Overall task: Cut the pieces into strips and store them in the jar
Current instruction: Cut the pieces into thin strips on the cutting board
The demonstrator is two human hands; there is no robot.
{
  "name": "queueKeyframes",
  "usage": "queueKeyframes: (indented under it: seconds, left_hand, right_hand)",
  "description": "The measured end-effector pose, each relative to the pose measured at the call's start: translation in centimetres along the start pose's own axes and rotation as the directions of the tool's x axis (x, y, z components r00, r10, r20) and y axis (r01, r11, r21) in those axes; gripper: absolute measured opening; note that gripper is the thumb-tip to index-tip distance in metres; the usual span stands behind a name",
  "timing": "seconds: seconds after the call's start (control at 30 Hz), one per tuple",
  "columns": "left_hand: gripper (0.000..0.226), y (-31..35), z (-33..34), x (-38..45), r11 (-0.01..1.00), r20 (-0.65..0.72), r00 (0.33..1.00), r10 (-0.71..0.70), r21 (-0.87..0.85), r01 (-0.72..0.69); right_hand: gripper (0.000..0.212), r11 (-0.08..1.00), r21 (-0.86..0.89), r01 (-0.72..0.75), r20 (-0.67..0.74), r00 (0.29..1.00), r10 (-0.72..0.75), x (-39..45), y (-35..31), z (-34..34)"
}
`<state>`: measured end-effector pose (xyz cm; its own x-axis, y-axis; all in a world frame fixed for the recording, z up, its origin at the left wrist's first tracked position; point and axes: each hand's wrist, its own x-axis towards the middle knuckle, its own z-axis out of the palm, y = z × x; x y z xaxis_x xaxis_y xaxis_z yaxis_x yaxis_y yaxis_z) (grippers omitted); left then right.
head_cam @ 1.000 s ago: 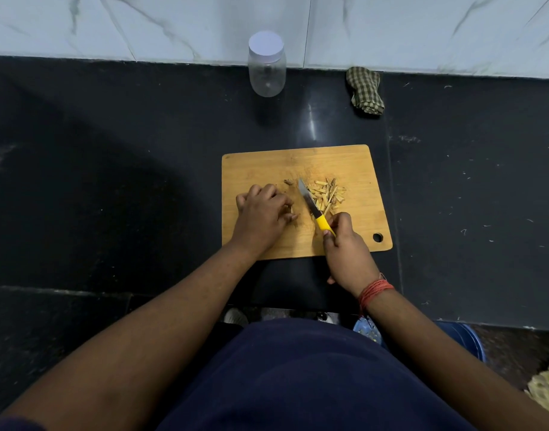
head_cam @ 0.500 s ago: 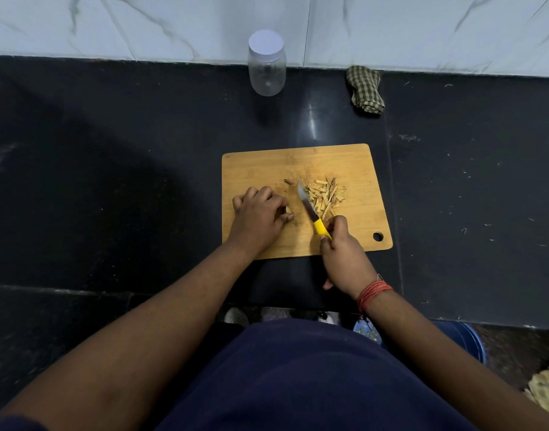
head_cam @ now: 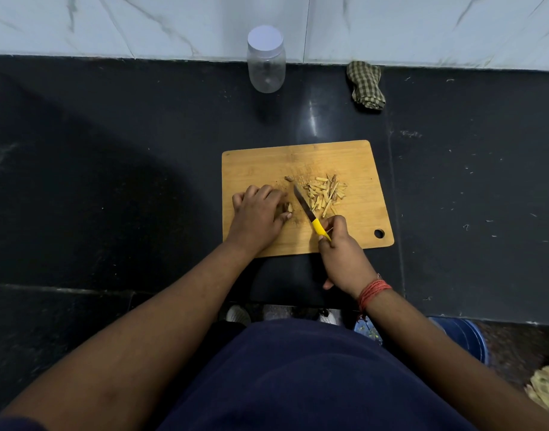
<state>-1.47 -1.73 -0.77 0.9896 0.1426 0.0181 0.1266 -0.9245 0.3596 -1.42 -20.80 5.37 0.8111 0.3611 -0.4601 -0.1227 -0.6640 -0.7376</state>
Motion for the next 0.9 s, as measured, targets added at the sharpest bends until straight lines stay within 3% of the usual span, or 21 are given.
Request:
queueKeyframes:
  seconds: [0.1, 0.37, 0.57, 0.9]
  left_hand:
    - [0.051, -0.13, -0.04, 0.00, 1.000, 0.014, 1.000, 0.002, -0.006, -0.002]
    - [0.039, -0.23, 0.00, -0.25, 0.993, -0.028, 0.993, 0.114, 0.011, -0.114]
    - [0.026, -0.18, -0.14, 0.14, 0.992, -0.026, 0.992, 0.123, -0.005, -0.123]
    - [0.028, -0.64, -0.07, 0.12, 0.990, -0.031, 0.993, 0.111, -0.080, -0.113]
  right_hand:
    - [0.011, 1.000, 0.006, 0.008, -0.008, 1.000, -0.008, -0.02, 0.18, -0.03]
    - [0.011, 0.998, 0.061, -0.004, -0.043, 0.999, 0.007, 0.26, 0.52, 0.11]
    - [0.011, 0.998, 0.062, -0.008, -0.038, 0.999, 0.010, 0.39, 0.61, 0.13]
    - [0.013, 0.998, 0.061, -0.012, -0.029, 0.999, 0.014, 0.55, 0.67, 0.04]
